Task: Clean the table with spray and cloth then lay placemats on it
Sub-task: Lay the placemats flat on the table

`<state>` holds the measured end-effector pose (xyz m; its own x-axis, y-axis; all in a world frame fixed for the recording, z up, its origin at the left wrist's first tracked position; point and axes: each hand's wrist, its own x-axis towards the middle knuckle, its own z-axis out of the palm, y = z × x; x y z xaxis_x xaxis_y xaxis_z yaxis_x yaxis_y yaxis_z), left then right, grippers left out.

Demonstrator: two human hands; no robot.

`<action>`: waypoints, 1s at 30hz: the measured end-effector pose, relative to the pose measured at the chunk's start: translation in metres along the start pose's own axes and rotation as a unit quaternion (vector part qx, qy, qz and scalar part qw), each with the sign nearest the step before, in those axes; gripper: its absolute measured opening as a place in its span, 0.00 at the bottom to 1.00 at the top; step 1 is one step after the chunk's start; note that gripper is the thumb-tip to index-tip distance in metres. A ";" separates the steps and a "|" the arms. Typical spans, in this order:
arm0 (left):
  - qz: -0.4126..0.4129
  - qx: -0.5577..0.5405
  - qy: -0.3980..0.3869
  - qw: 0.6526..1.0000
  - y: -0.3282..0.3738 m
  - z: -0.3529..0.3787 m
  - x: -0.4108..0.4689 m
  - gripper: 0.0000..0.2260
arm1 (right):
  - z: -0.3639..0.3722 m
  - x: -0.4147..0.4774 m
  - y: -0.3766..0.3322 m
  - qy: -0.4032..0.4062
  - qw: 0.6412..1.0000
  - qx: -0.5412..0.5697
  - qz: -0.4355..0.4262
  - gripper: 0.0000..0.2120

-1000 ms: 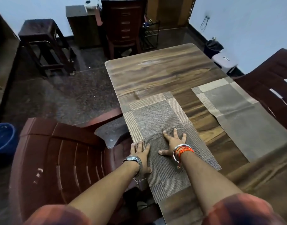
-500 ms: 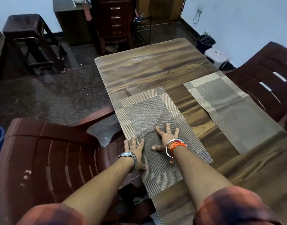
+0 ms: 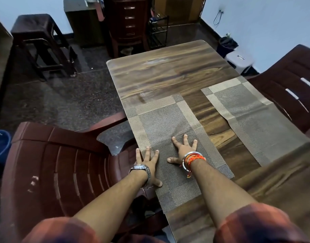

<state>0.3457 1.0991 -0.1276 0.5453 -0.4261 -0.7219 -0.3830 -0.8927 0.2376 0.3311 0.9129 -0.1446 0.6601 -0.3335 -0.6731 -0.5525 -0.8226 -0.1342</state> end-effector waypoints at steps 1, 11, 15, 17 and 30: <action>0.000 0.005 0.000 1.000 0.001 0.000 0.000 0.59 | -0.001 -0.001 0.000 -0.001 1.000 -0.002 0.000 0.51; 0.015 -0.005 0.003 1.000 0.000 -0.002 -0.004 0.60 | -0.003 -0.002 0.002 -0.012 1.000 0.014 -0.010 0.51; 0.013 -0.009 0.002 1.000 0.000 -0.002 -0.005 0.59 | -0.006 -0.007 0.002 -0.011 1.000 0.013 -0.018 0.50; 0.013 -0.008 0.003 1.000 -0.001 -0.002 -0.004 0.59 | -0.007 -0.008 0.001 -0.012 1.000 0.017 -0.018 0.50; 0.053 0.064 0.105 0.991 -0.003 -0.002 -0.015 0.54 | 0.028 -0.073 0.017 0.208 0.977 0.028 -0.020 0.35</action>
<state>0.3402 1.1084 -0.1166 0.6353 -0.5488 -0.5434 -0.5296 -0.8217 0.2107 0.2595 0.9364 -0.1179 0.8252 -0.4698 -0.3136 -0.5415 -0.8160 -0.2022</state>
